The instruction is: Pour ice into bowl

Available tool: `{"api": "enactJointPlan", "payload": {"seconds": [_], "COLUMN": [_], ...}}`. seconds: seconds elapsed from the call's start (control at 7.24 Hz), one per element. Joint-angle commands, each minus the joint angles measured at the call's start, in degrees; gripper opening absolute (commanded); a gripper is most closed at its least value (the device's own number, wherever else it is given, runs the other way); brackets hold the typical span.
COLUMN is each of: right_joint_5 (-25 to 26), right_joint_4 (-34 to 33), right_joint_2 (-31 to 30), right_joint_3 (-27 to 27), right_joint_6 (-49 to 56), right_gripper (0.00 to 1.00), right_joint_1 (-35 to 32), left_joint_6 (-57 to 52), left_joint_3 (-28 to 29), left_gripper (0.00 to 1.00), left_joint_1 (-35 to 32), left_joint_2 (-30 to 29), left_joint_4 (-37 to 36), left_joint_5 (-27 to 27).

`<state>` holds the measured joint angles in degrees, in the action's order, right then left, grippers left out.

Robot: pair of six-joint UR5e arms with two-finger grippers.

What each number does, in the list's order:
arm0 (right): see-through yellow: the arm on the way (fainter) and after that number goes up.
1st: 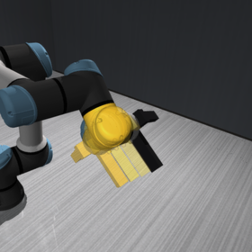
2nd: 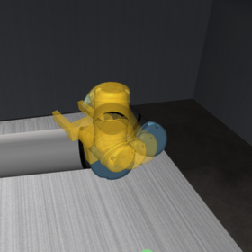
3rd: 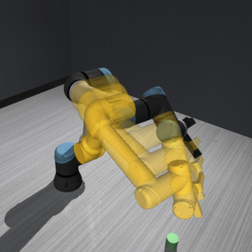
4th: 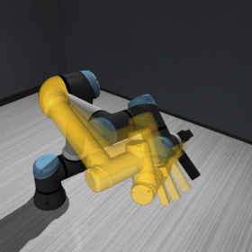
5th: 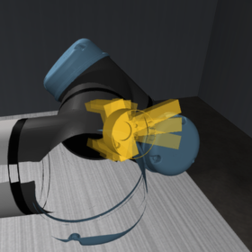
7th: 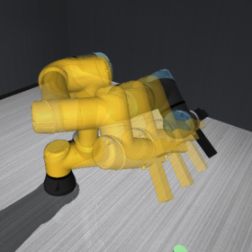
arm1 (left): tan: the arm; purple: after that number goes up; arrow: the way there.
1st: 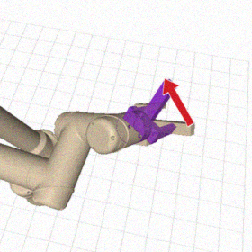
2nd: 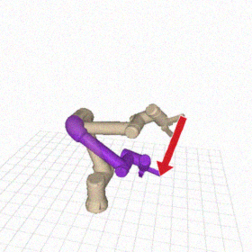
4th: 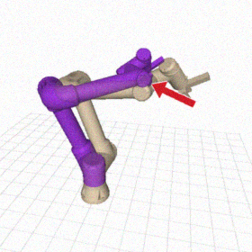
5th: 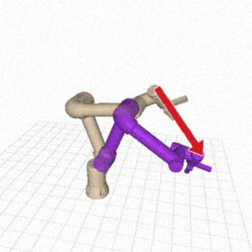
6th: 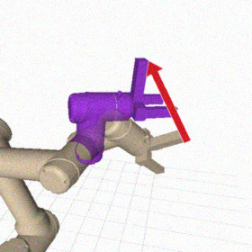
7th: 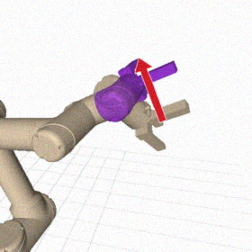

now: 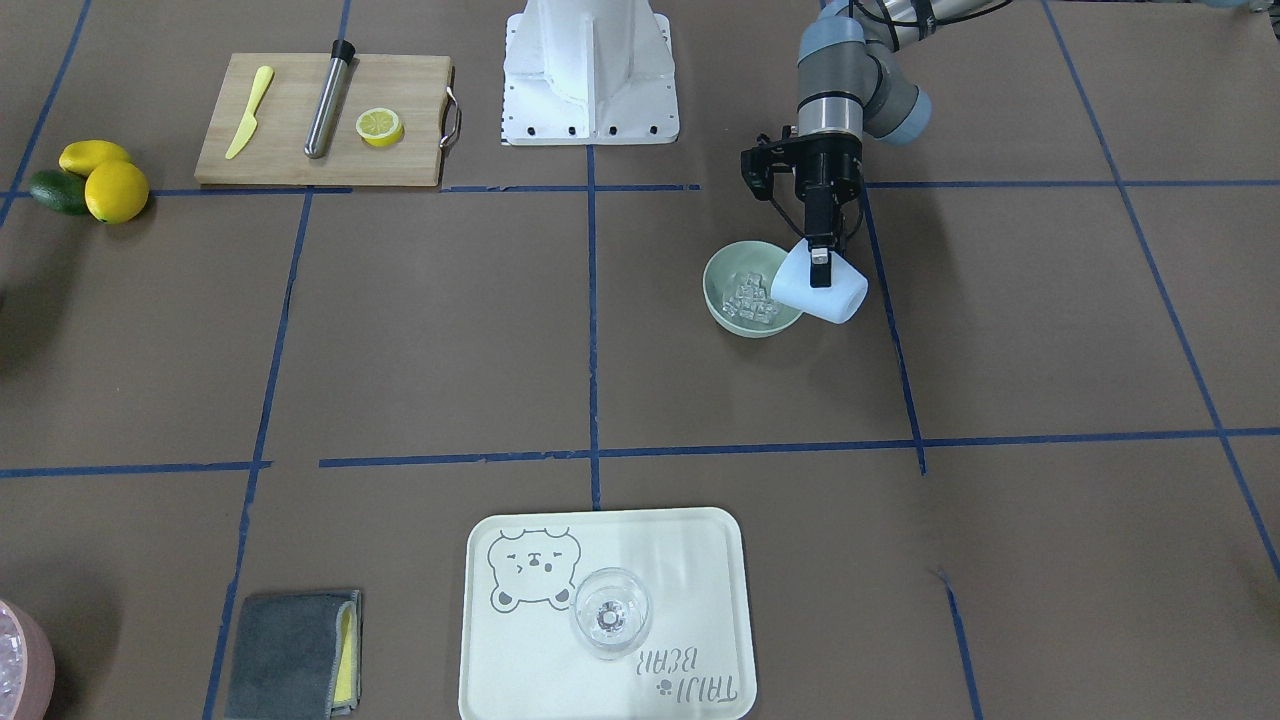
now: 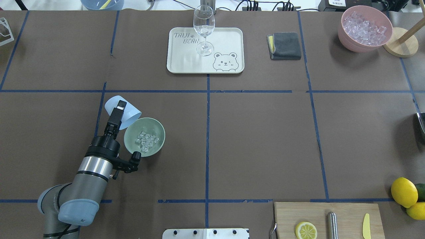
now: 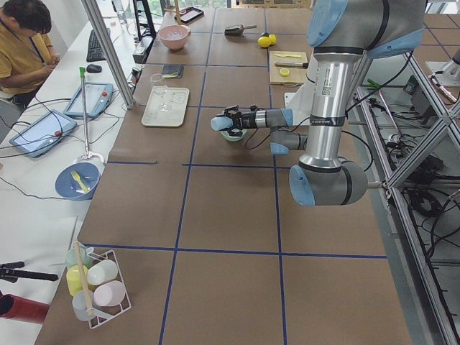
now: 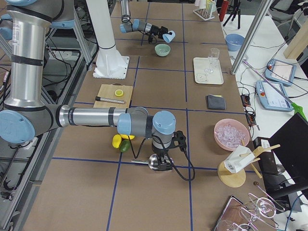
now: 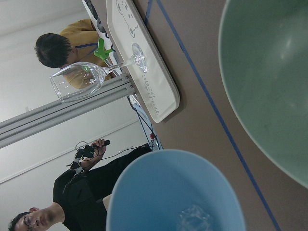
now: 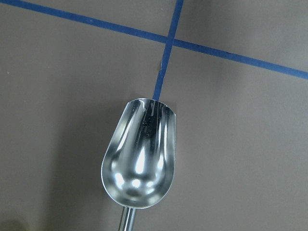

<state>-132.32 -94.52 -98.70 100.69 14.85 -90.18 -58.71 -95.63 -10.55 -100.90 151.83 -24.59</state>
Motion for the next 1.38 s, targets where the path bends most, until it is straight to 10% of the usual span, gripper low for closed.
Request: {"api": "enactJointPlan", "payload": {"seconds": [0.0, 0.41, 1.24], "right_joint_5": [0.0, 0.0, 0.0], "right_joint_4": [0.0, 0.0, 0.0], "right_joint_2": [0.0, -0.2, -1.6], "right_joint_3": [0.0, 0.3, 2.1], "right_joint_6": [0.0, 0.0, 0.1], "right_gripper": [1.00, 1.00, 1.00], "right_joint_1": [0.0, -0.3, -1.4], "left_joint_6": [0.3, 12.6, 90.2], "left_joint_3": [-0.4, -2.3, -3.5], "left_gripper": [0.00, 0.00, 0.00], "left_joint_1": [0.0, -0.1, 0.8], "left_joint_2": [0.0, 0.6, -4.5], "left_joint_4": [0.5, 16.1, 29.2], "left_joint_5": [0.0, -0.7, -0.3]}}
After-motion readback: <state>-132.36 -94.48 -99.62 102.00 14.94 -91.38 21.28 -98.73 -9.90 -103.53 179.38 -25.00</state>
